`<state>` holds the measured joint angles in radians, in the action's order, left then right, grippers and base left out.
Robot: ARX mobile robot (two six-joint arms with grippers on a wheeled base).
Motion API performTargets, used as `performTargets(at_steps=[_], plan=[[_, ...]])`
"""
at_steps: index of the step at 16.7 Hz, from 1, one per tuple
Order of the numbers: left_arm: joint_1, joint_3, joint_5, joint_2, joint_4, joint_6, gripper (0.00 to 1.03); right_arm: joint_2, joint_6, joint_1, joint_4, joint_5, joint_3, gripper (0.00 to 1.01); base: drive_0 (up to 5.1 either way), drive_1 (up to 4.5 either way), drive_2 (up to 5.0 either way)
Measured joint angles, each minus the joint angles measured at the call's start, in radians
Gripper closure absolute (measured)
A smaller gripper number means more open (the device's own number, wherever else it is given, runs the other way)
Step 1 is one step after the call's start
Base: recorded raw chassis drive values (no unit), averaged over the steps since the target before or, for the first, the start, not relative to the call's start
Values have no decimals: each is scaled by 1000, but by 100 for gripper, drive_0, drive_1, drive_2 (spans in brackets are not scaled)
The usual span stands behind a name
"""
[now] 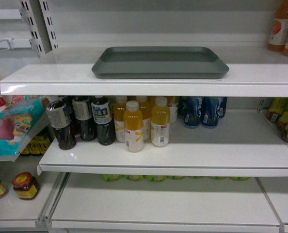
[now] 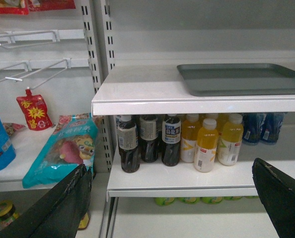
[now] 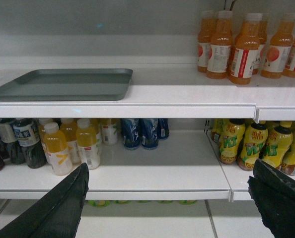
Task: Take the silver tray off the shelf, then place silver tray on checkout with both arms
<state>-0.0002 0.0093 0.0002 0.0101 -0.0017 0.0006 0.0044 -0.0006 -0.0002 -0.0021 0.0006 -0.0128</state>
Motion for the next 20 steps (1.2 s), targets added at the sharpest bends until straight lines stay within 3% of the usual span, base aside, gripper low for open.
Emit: performTargets(at_steps=[10,20], plan=[[0,0,0,0,0,0,5,0,0,0,2,0,0,3,2,24,-21],[0,0,-1,0,-2,0,5,0,0,0,2,0,0,3,9,440,-422]])
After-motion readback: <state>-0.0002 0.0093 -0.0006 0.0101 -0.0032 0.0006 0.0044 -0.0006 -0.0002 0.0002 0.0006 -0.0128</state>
